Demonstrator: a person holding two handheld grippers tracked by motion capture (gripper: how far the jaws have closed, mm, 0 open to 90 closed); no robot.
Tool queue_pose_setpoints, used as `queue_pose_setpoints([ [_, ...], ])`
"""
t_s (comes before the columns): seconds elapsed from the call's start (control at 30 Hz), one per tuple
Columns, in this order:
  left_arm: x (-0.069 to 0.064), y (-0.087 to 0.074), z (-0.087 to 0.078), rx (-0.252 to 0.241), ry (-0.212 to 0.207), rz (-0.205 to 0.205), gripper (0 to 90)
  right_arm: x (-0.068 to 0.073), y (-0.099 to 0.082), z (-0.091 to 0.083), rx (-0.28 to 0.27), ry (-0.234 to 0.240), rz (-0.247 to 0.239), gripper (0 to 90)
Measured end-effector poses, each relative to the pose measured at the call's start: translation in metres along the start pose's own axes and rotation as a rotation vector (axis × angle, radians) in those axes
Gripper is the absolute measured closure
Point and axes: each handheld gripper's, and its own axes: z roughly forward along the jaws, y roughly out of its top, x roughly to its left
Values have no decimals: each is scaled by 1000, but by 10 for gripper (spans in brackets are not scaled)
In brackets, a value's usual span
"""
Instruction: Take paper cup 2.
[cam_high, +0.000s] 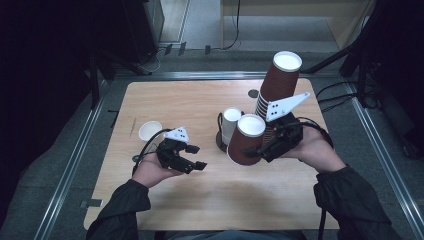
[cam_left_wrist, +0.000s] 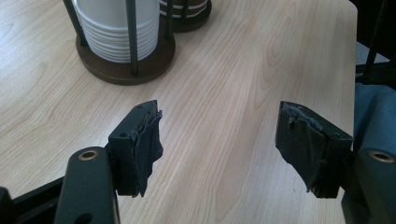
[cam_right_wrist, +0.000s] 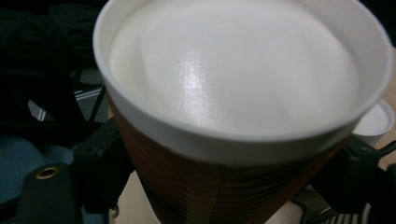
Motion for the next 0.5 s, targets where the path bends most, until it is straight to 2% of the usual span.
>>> queue_pose_setpoints([
  [0.13,0,1,0,-10,-14,-15,295,-1,-14,10,9,6,-3,171],
  [0.4,-4,2,3,-13,-15,11,267,-7,-39,31,-5,27,22,171],
  [0.5,-5,3,6,-13,-23,6,245,-11,-48,37,-17,31,45,171],
])
